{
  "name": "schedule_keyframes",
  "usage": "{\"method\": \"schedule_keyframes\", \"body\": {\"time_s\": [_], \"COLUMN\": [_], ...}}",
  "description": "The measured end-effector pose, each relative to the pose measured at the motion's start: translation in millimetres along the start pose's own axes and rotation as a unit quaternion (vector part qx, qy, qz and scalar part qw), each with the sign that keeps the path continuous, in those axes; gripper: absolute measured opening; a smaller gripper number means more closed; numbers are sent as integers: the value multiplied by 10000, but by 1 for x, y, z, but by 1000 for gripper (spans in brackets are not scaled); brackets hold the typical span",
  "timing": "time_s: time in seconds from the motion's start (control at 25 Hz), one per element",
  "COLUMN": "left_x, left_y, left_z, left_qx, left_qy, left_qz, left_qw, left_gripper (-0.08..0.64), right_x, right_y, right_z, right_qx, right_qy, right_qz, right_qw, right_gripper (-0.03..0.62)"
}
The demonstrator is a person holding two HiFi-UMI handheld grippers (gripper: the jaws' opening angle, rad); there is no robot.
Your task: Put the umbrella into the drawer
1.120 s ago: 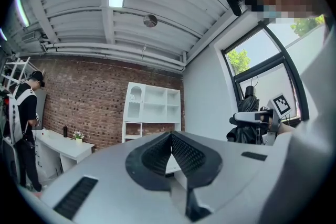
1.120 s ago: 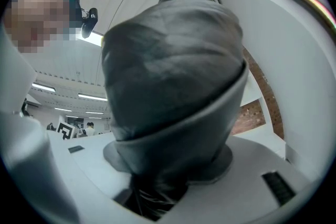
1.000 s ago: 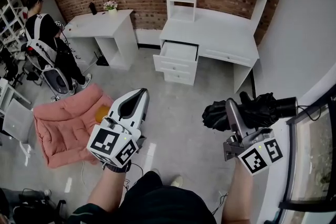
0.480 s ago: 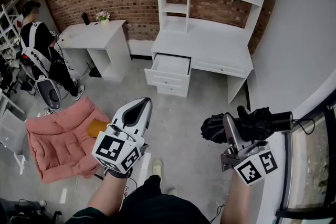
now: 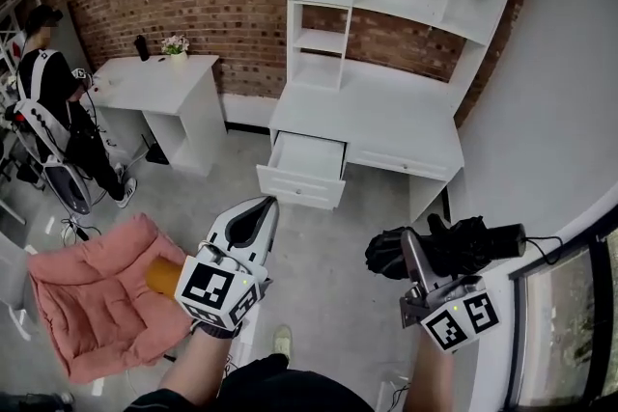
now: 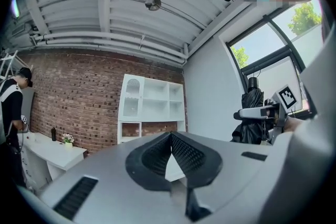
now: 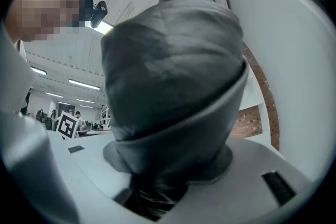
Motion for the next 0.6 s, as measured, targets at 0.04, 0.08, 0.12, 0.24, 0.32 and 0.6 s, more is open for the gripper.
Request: {"method": "schedule_keyframes", "body": {"time_s": [0.04,0.08,0.12,0.24,0.32,0.6], "left_x": [6,12,18,33,40,73], "left_y": [-13,-26,-37,-69,-89,-145], "left_z": [0,1,3,10,15,26], "left_qx": [20,35,43,35,-7,-137], "left_qy": [4,8,7,10,45,-10], "left_qz": [22,50,79,144,161,23], "left_qw": [10000,10000,10000,9999,9999,9999], "left_gripper": [6,6,6,5,6,6], "right_x": [14,26,38,71,89,161], "right_y": [-2,-4,-6,-10,-15,-13], "right_z": [1,2,3,10,17,31], "right_qx": [-17,-32,-39,-37,-72,-96], "right_qy": [13,28,43,59,26,-240], "right_qz": [12,28,44,80,79,-96], "right_qw": [10000,10000,10000,9999,9999,9996], "right_gripper": [212,212,212,212,212,212]}}
Point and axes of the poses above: the fingertips, and each gripper's own axes: x forward along the fingers, y to its right, z out of its underside, the point moved 5 cm from there along -x, backward along the fingers, and after that the axes turned 12 degrees about z, right-handed, at the moved point
